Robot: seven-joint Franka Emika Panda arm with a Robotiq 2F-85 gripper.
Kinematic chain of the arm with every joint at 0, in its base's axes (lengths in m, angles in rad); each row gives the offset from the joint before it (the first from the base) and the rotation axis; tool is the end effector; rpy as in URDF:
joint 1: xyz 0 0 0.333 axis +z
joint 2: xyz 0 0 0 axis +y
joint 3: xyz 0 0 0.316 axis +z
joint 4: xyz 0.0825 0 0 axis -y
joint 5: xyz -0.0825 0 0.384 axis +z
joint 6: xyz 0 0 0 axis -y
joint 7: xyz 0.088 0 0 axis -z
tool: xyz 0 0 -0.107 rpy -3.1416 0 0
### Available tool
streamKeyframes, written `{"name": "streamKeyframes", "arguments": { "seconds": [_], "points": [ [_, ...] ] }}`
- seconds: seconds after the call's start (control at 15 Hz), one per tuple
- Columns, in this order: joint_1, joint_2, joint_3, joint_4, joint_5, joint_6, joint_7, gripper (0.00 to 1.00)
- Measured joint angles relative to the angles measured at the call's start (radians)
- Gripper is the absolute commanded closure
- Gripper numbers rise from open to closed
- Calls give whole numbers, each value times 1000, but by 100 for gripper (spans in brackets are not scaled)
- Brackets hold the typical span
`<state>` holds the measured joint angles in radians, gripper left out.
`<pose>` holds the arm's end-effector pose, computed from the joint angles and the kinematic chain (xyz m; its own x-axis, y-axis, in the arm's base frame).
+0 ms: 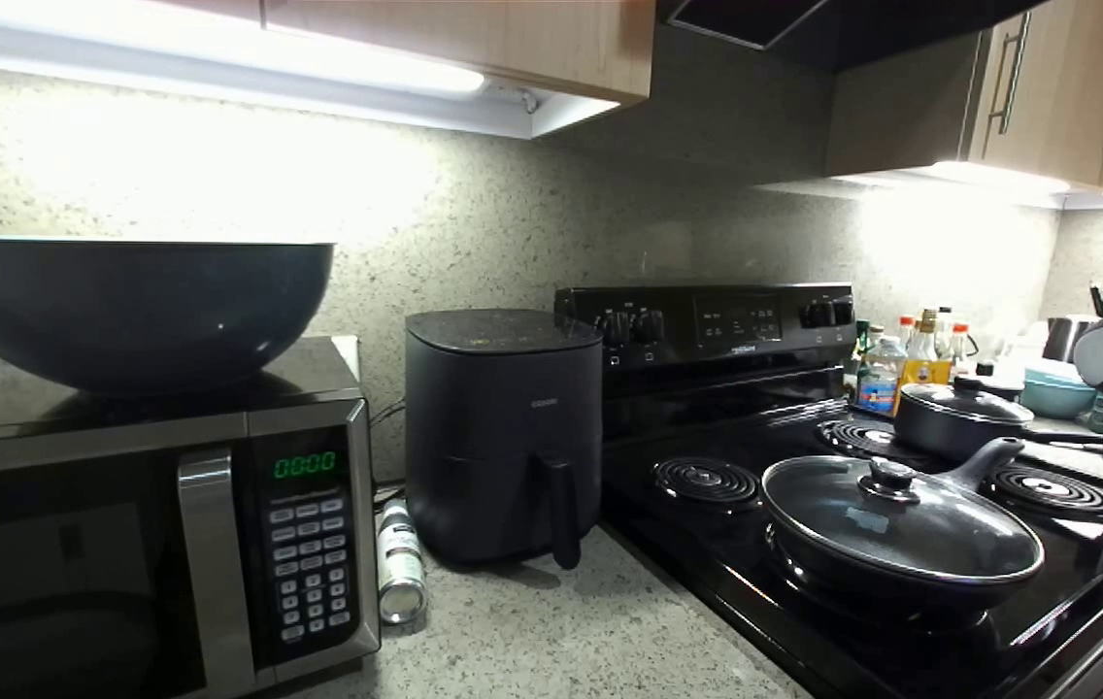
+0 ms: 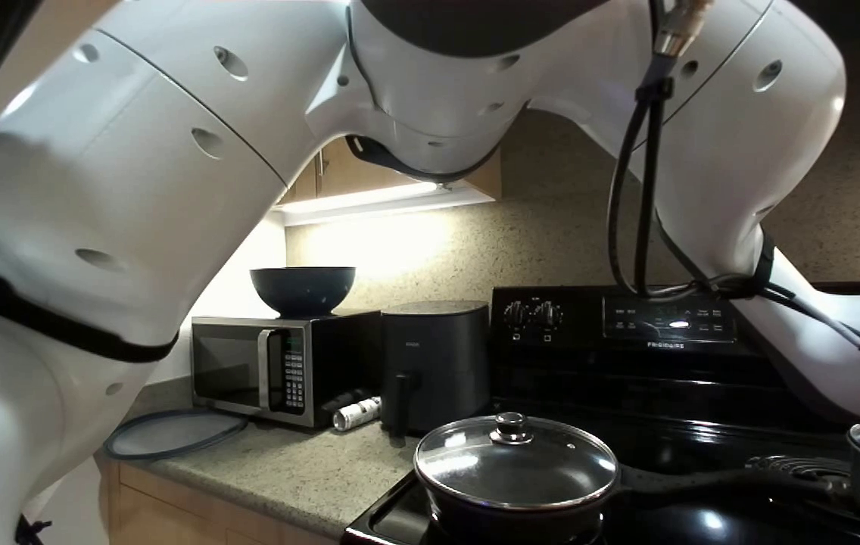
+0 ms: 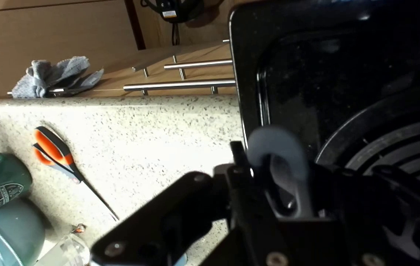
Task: Move the pot on the right forwards
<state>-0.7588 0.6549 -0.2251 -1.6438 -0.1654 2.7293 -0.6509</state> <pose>0.4281 -0.5843 0.2871 0.9841 -0.0808 0.1582 -0.1439 -0.8845 0.4438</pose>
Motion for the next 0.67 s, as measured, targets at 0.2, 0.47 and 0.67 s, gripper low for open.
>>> {"name": "streamKeyframes", "arguments": {
  "seconds": [0.2, 0.47, 0.67],
  "points": [
    [0, 1, 1, 1, 0, 0, 0, 46],
    [-4, 5, 16, 6, 1, -3, 0, 22],
    [-14, 22, 45, 38, 1, -3, -1, 3]
  ]
}}
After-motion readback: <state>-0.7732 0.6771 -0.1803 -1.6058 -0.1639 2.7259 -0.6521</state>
